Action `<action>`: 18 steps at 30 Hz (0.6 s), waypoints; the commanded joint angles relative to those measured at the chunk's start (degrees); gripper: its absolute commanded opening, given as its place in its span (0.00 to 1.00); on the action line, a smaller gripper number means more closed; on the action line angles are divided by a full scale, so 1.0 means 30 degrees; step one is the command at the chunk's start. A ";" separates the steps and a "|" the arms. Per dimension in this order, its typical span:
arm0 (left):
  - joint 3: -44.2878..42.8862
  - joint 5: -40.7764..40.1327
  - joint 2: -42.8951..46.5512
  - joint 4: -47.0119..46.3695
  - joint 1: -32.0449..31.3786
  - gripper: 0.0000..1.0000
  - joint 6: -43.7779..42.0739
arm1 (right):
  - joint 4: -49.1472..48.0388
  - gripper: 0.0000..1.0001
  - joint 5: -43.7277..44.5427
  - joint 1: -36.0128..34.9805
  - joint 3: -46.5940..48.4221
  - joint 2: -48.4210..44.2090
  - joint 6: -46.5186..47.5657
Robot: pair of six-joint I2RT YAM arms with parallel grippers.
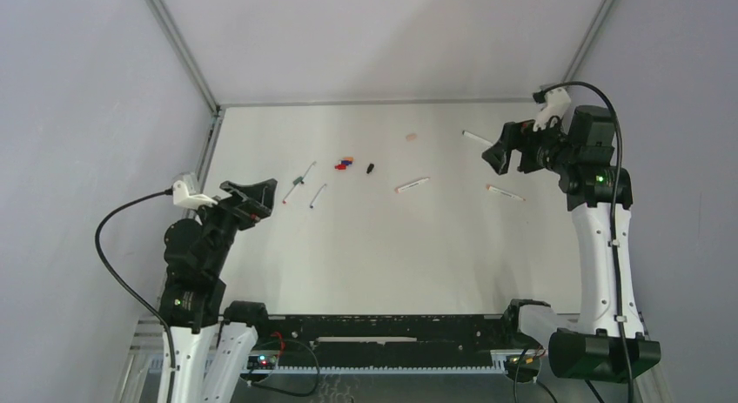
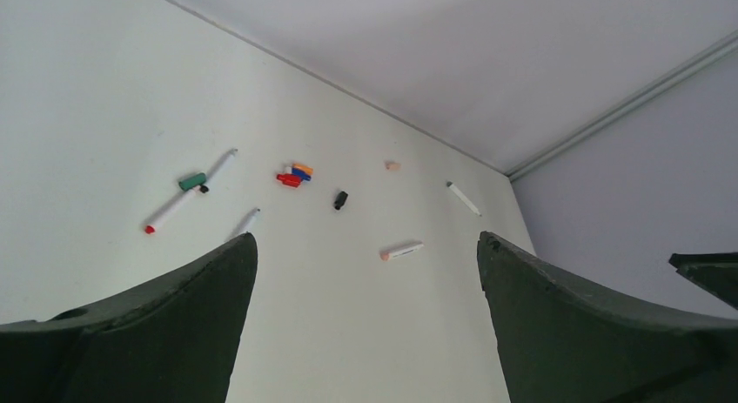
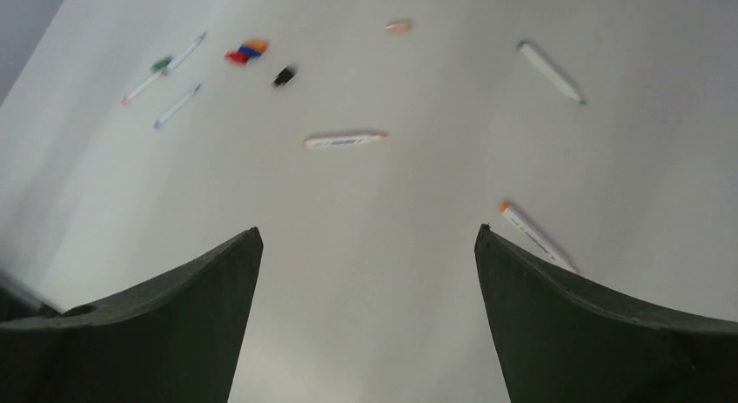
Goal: Insert the pens into the pen caps
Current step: Pick up the pen from the center of the board.
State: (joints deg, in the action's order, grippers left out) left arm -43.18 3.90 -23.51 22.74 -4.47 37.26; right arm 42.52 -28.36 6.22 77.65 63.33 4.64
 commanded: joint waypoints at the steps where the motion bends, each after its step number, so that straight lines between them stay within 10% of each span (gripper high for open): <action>1: 0.1234 0.1309 0.0427 -0.1674 0.0245 1.00 0.1250 | 0.2116 1.00 -0.5161 -0.0536 -0.0018 -0.0179 0.4694; 11: 0.2894 0.2784 -0.2605 -0.1249 0.0195 0.92 0.1019 | 0.3387 1.00 -0.8496 -0.0879 -0.0915 0.0599 0.7176; 18: -0.0573 -0.1071 -0.9518 0.1741 -0.1831 0.91 -0.2826 | 0.3660 1.00 -0.8090 -0.0928 -0.1085 0.1622 0.7593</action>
State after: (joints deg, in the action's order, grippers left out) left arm -37.41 7.22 -43.03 23.16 -6.81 36.60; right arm 52.71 -51.66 3.75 74.72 67.02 25.10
